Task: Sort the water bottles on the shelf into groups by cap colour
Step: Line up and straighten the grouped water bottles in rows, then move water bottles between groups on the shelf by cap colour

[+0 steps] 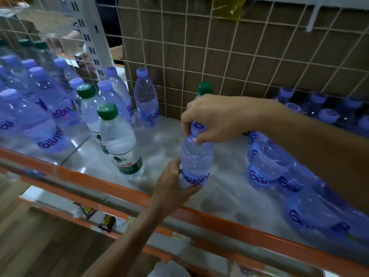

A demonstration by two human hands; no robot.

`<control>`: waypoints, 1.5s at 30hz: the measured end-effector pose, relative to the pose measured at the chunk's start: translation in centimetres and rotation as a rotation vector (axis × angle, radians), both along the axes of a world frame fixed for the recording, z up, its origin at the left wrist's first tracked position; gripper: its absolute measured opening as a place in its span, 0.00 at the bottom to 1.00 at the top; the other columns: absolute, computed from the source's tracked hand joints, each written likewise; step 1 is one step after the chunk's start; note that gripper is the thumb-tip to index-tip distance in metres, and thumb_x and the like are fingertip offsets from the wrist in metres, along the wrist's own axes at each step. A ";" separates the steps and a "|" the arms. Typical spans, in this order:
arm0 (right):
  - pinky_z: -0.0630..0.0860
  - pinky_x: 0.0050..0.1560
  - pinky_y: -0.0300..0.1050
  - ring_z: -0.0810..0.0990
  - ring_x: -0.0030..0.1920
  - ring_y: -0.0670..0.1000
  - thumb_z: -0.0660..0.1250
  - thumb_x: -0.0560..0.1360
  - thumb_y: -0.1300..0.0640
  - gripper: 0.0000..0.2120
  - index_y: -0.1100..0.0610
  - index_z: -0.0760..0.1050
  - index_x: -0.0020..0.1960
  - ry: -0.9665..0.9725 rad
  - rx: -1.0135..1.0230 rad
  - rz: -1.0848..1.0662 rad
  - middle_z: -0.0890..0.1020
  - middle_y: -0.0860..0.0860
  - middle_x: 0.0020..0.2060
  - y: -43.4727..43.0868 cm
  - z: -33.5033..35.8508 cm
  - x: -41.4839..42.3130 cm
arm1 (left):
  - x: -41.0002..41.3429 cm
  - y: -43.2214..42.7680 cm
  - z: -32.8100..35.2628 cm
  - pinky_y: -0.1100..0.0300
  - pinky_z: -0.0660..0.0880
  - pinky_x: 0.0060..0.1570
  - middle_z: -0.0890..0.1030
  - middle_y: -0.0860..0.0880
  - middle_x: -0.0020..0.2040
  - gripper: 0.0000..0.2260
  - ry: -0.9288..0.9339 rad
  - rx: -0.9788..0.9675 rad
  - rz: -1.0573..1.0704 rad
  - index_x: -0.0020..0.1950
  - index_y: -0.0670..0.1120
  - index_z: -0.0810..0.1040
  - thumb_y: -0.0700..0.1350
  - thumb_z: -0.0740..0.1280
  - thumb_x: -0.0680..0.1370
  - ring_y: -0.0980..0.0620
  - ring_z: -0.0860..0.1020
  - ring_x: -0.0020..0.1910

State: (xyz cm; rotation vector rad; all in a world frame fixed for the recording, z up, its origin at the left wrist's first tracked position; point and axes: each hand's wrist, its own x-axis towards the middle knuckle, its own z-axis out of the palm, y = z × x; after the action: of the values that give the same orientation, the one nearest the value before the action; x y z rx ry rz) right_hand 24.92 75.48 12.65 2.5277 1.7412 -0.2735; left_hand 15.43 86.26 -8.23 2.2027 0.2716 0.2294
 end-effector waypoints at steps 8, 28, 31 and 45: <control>0.73 0.53 0.46 0.74 0.50 0.46 0.69 0.72 0.51 0.10 0.51 0.76 0.52 0.016 -0.057 -0.116 0.77 0.45 0.47 -9.9 -0.2 -2.0 | 0.2 -7.9 -0.7 0.63 0.77 0.42 0.82 0.53 0.51 0.33 0.040 -0.050 -0.299 0.62 0.52 0.72 0.49 0.81 0.60 0.54 0.80 0.43; 0.69 0.55 0.43 0.71 0.58 0.49 0.64 0.75 0.47 0.20 0.50 0.67 0.65 -0.098 -0.077 -0.335 0.71 0.48 0.58 -15.8 -0.2 -4.3 | 0.6 -14.0 -0.7 0.62 0.74 0.52 0.75 0.55 0.59 0.37 -0.017 0.042 -0.283 0.67 0.49 0.69 0.54 0.79 0.61 0.56 0.76 0.54; 0.70 0.59 0.47 0.71 0.60 0.53 0.65 0.74 0.46 0.24 0.54 0.65 0.66 -0.089 0.212 -0.334 0.70 0.52 0.61 -12.8 -1.2 -5.9 | -0.5 -11.2 0.2 0.67 0.73 0.47 0.75 0.54 0.51 0.23 -0.229 0.078 -0.045 0.57 0.46 0.75 0.51 0.77 0.66 0.61 0.73 0.47; 0.71 0.64 0.49 0.71 0.65 0.54 0.79 0.62 0.55 0.47 0.61 0.56 0.73 0.554 1.131 -1.136 0.70 0.56 0.66 3.6 -16.4 2.9 | -1.4 5.4 0.6 0.45 0.68 0.65 0.66 0.43 0.68 0.45 -0.407 -0.159 0.691 0.73 0.45 0.53 0.43 0.78 0.65 0.46 0.68 0.66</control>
State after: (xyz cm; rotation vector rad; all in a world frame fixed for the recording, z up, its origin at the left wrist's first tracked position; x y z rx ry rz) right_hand 27.81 79.03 -3.74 4.3620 0.0721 0.0418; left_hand 14.00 91.66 -7.63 1.7819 0.7824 0.9824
